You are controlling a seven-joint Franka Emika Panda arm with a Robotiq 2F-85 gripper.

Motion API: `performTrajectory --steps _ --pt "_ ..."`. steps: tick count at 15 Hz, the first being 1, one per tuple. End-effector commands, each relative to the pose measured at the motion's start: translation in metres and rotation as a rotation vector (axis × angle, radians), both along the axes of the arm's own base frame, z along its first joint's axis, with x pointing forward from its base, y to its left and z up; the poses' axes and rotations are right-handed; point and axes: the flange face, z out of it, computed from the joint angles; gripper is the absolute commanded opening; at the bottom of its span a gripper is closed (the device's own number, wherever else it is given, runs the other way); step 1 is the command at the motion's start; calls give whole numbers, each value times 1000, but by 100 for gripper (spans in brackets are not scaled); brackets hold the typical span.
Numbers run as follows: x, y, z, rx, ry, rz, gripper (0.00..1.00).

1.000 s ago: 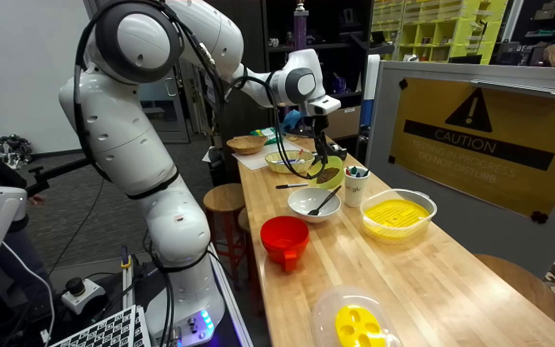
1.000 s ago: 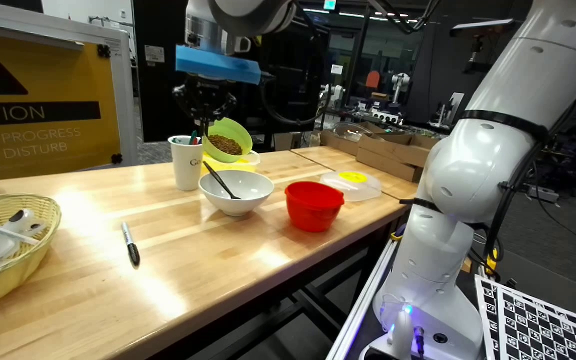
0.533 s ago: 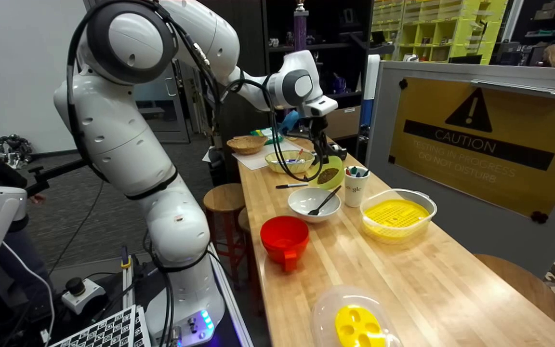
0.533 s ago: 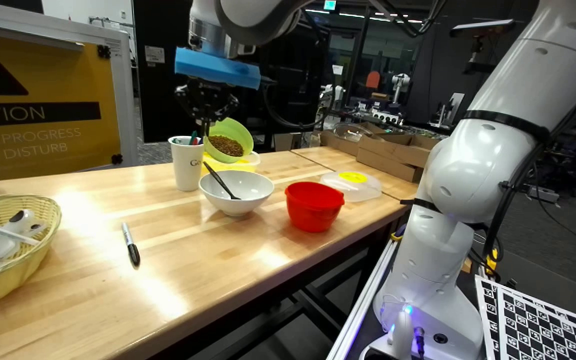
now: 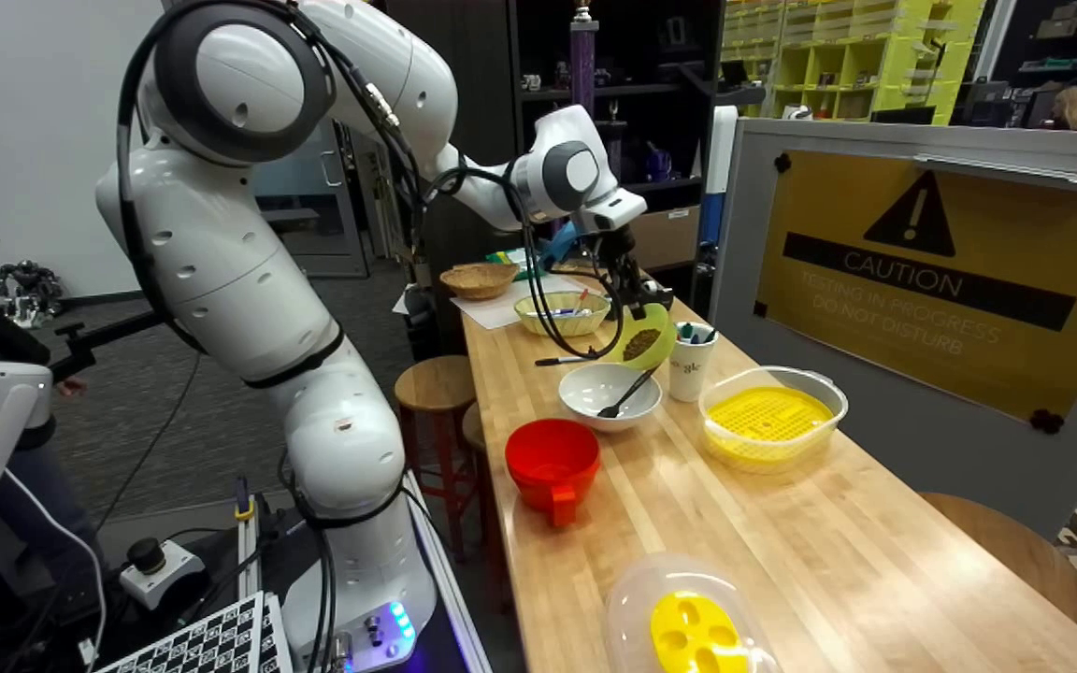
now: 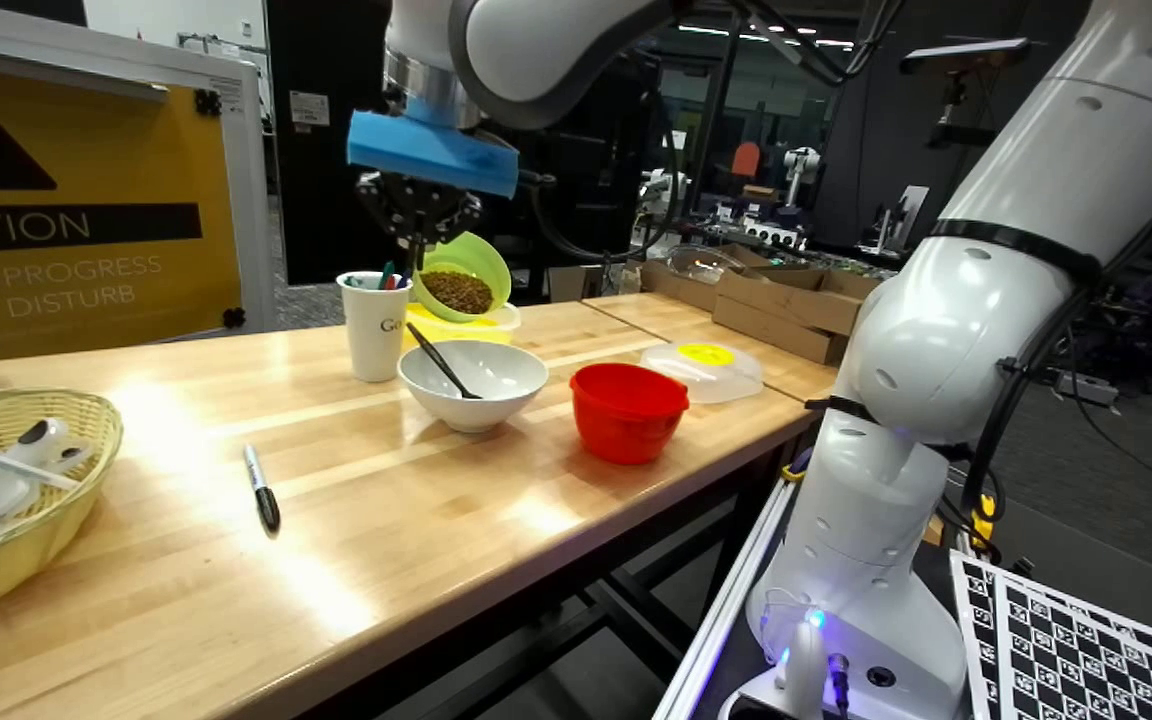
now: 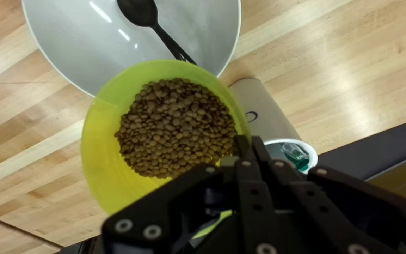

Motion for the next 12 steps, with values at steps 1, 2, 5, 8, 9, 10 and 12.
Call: performTrajectory --steps 1,2,5,8,9,10,12 --pt "-13 3 0 -31 -58 -25 1" --pt "-14 5 -1 -37 -63 -29 1" --pt "-18 9 -3 -61 -91 -54 1" --pt "-17 10 -1 -96 -121 -62 1" --pt "-16 10 0 -105 -129 -66 1" --pt "-16 9 0 -113 -133 -66 1" --pt "-15 8 0 -126 -144 -70 1"
